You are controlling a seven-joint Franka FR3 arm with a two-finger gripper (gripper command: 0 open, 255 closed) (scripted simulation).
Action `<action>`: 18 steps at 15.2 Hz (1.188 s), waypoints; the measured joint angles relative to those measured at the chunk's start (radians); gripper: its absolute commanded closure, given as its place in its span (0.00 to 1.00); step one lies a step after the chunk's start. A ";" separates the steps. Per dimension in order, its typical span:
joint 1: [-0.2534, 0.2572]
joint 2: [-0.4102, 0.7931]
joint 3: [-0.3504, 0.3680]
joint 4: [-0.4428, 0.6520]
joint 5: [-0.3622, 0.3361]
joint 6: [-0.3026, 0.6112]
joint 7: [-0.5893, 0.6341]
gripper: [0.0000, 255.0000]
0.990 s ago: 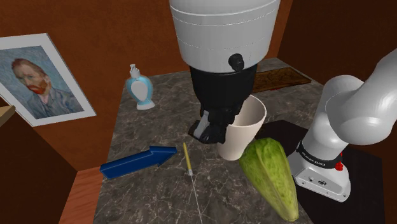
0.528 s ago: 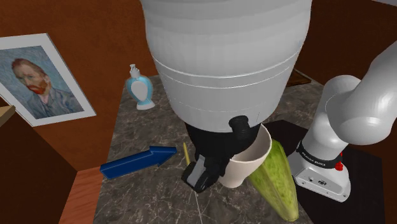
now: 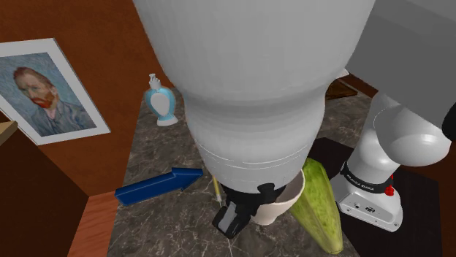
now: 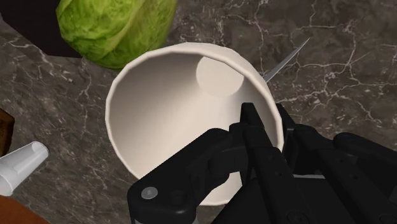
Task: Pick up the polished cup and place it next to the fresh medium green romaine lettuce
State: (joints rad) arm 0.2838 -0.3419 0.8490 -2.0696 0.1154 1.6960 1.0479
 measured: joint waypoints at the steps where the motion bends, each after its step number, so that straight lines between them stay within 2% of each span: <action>1: 0.000 0.005 0.005 -0.007 -0.001 0.012 0.005 1.00; 18: -0.014 0.076 0.073 -0.185 -0.028 0.244 0.058 1.00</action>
State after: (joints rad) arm 0.2697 -0.2655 0.9215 -2.2551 0.0870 1.9400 1.1060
